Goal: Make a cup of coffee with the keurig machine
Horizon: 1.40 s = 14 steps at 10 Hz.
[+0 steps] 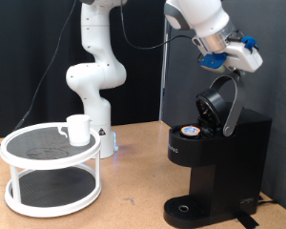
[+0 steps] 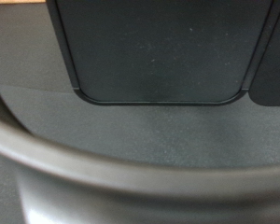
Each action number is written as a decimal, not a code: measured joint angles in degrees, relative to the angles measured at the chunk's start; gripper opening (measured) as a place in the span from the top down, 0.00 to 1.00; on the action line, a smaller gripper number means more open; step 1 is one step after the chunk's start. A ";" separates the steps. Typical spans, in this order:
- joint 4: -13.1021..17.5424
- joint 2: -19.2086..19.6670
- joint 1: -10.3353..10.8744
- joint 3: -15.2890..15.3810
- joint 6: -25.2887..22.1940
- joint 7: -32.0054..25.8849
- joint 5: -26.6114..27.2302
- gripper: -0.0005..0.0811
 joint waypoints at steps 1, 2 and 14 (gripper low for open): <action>-0.04 -0.07 -0.07 -0.05 0.05 0.00 0.01 0.99; -0.07 -0.21 -0.15 -0.22 -0.22 -0.02 0.07 0.99; -3.39 -5.22 -4.95 -4.37 -5.82 -3.58 -5.82 0.99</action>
